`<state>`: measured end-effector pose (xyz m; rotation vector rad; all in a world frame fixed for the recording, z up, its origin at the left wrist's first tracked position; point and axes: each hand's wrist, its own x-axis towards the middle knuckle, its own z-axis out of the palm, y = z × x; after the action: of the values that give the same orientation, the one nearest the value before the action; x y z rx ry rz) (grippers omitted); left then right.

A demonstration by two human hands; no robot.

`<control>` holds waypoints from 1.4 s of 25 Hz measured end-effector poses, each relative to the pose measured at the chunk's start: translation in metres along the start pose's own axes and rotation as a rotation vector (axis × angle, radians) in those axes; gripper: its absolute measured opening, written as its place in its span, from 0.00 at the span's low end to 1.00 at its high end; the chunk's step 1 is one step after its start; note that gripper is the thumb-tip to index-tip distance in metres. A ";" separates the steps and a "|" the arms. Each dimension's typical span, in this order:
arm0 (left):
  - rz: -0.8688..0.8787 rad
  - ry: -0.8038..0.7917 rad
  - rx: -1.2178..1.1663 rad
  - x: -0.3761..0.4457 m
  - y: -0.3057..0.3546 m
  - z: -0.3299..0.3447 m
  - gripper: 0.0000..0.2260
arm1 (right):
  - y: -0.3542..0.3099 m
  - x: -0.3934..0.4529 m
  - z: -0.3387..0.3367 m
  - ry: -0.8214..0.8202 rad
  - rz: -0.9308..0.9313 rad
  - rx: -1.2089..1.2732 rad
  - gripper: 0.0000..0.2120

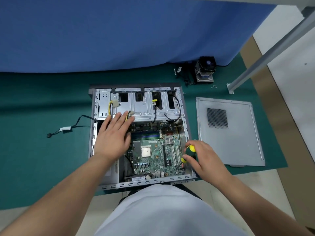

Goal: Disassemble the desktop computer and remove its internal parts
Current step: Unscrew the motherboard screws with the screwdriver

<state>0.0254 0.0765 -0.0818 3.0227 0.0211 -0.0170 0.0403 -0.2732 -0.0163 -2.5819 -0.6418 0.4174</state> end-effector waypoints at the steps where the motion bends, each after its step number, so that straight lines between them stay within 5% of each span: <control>1: 0.002 0.003 0.001 0.000 0.000 0.000 0.28 | 0.001 0.000 0.001 0.000 -0.015 -0.011 0.17; 21: 0.008 0.062 0.001 -0.001 -0.001 0.005 0.29 | 0.001 -0.001 0.016 -0.042 -0.081 -0.105 0.18; 26: 0.007 0.072 0.005 -0.001 -0.002 0.005 0.29 | -0.003 -0.001 -0.003 -0.232 -0.099 -0.092 0.09; 29: 0.008 0.074 0.002 -0.001 -0.003 0.007 0.29 | -0.010 -0.002 -0.011 -0.424 -0.193 -0.172 0.12; 35: 0.007 0.074 -0.002 -0.001 -0.003 0.007 0.29 | -0.045 -0.009 -0.004 -0.210 -0.111 -0.601 0.23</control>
<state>0.0245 0.0789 -0.0888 3.0199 0.0171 0.0953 0.0176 -0.2437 0.0107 -3.0616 -1.1229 0.5270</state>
